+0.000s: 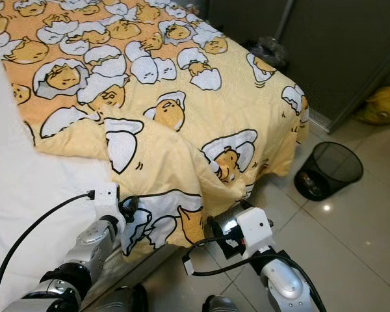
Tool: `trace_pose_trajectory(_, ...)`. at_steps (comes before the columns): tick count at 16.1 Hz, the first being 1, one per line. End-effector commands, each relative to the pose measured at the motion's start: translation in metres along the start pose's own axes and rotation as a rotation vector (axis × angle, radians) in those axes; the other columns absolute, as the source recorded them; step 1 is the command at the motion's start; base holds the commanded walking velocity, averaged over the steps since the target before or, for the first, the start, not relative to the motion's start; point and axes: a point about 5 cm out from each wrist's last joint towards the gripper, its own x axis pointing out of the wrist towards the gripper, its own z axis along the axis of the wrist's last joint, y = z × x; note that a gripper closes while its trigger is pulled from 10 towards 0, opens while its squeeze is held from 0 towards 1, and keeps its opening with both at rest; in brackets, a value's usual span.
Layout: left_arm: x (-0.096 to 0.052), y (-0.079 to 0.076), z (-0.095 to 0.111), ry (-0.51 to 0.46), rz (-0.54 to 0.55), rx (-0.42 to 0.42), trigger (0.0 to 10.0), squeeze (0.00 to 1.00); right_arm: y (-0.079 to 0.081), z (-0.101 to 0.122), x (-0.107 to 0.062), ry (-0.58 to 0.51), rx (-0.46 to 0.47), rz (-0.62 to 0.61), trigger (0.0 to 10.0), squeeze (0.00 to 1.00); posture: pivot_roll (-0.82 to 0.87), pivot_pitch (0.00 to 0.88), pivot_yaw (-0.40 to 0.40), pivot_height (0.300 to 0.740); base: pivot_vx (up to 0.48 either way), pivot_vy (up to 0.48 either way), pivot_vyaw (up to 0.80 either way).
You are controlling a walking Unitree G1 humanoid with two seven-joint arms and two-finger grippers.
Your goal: Clean up the room
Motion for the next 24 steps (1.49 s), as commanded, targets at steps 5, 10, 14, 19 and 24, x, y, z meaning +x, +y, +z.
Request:
trace_pose_trajectory(5, -0.001, -0.023, -0.009, 0.031, -0.155, 0.037, 0.0, 0.0, 0.0, -0.003, 0.004, -0.002, 0.013, -0.007, 10.0, 0.0, -0.19, 0.1, -0.021, 0.74, 0.0, 0.0, 0.0)
trace_pose_trajectory(10, 0.0, -0.032, -0.003, -0.008, -0.222, 0.076, 0.0, 0.0, 0.002, -0.003, 0.011, -0.007, 0.02, 0.002, 10.0, 0.0, -0.17, 0.073, -0.019, 0.74, 0.0, 0.0, 0.0)
trace_pose_trajectory(14, 0.001, -0.029, 0.002, -0.025, -0.17, 0.116, 10.0, 0.0, -0.001, -0.002, 0.017, -0.017, 0.017, -0.006, 10.0, 0.0, -0.17, 0.063, -0.014, 0.74, 0.0, 0.0, 0.0)
trace_pose_trajectory(19, 0.002, -0.031, 0.012, -0.09, -0.166, 0.182, 10.0, 0.0, 0.002, -0.003, 0.022, -0.021, 0.025, -0.011, 10.0, 0.0, -0.17, 0.059, -0.004, 0.74, 0.0, 0.0, 0.0)
trace_pose_trajectory(24, 0.003, -0.028, 0.015, -0.113, -0.137, 0.171, 10.0, 0.0, -0.001, -0.003, 0.024, -0.023, 0.021, -0.018, 10.0, 0.0, -0.17, 0.054, -0.005, 0.74, -0.067, 0.0, 0.0)
